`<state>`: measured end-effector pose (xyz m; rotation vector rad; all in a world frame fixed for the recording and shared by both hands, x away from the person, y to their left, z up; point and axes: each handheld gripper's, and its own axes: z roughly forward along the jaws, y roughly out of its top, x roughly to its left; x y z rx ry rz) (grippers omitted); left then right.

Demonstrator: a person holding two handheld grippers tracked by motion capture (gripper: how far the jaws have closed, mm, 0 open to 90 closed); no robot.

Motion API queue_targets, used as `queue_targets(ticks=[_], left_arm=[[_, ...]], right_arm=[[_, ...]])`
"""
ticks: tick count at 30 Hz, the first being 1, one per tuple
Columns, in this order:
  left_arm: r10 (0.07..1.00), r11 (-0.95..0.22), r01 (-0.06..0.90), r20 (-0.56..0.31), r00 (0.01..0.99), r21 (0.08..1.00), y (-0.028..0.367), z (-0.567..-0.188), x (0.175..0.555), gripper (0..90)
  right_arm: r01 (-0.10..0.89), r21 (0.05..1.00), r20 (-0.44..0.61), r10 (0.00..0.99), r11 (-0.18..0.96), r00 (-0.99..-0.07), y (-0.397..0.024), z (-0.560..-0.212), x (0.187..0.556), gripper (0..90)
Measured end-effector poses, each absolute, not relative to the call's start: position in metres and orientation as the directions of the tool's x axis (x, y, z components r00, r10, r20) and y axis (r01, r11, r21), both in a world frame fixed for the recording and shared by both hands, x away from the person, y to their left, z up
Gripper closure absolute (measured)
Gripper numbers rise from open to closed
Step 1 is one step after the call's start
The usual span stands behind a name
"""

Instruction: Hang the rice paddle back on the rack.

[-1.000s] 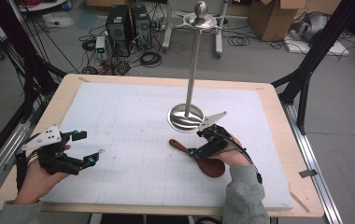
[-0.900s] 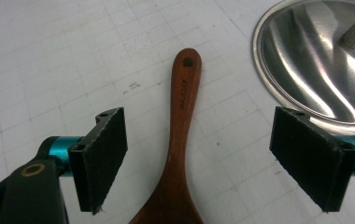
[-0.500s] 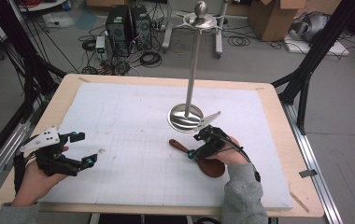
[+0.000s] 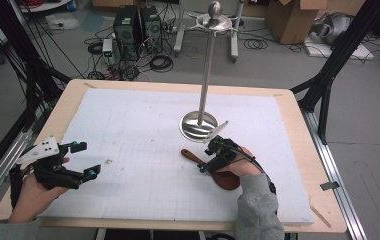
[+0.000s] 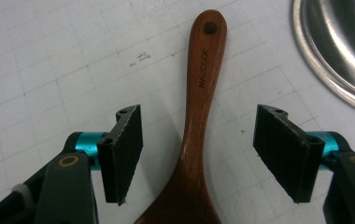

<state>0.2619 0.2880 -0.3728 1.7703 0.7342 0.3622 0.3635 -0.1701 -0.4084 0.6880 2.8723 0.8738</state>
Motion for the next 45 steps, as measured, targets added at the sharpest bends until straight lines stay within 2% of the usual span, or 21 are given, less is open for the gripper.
queue_targets(ticks=[30,45], left_arm=[[0.647,-0.186,0.295,-0.109,0.755,0.937,0.289,-0.373,0.259,1.9],[0.649,-0.181,0.299,-0.115,0.752,0.937,0.291,-0.373,0.258,1.9]], right_arm=[[0.481,0.437,0.111,0.485,0.76,-0.868,-0.161,-0.413,0.366,52.1],[0.501,0.38,0.077,0.513,0.778,-0.855,-0.157,-0.412,0.365,60.2]])
